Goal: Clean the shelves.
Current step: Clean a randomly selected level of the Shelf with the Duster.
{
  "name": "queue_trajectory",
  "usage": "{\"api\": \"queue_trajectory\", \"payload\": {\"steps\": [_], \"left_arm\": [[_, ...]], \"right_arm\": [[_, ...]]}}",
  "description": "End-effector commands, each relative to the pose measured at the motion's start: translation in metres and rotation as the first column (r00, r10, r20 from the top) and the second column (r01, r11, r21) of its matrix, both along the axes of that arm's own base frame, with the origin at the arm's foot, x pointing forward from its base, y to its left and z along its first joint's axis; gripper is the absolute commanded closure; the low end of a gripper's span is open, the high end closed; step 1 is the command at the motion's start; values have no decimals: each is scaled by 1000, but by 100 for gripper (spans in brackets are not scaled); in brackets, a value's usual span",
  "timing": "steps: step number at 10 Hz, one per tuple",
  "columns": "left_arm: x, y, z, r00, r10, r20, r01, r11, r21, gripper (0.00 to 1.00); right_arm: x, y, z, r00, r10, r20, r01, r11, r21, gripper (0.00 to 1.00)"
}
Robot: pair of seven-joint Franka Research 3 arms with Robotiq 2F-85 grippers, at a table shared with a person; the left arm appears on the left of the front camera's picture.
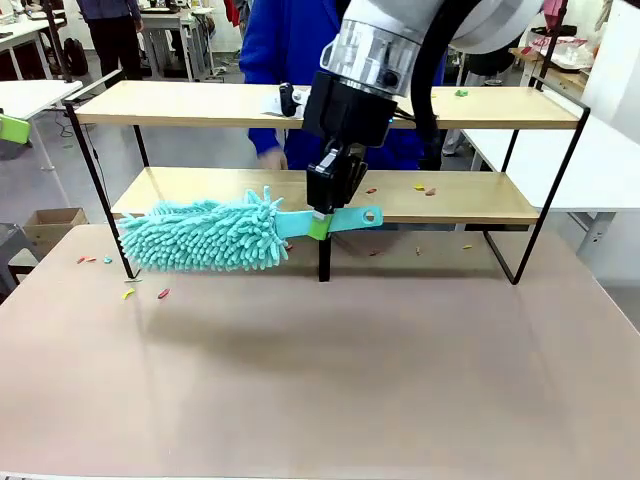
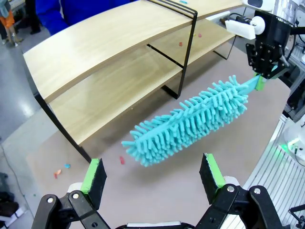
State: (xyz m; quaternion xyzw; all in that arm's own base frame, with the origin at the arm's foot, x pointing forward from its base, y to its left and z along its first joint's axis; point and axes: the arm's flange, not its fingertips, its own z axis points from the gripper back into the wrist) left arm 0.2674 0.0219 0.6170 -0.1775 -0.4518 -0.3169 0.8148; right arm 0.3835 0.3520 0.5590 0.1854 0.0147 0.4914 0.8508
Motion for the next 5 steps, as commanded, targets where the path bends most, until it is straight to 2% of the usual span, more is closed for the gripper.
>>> {"api": "queue_trajectory", "payload": {"steps": [1, 2, 3, 5], "left_arm": [[0, 1, 0, 1000, -13, 6, 13, 1000, -7, 0], [0, 1, 0, 1000, -13, 6, 13, 1000, -7, 0], [0, 1, 0, 1000, -13, 6, 13, 1000, -7, 0], [0, 1, 0, 1000, -13, 6, 13, 1000, -7, 0]], "right_arm": [[-16, -50, 9, 996, 18, -88, -11, 997, 77, 87], [-31, -88, 24, 990, -3, -140, 20, 992, 124, 87], [-50, -129, 41, 985, -65, -159, 88, 985, 146, 87], [-97, -204, 77, 972, -208, -110, 229, 943, 243, 87]]}}
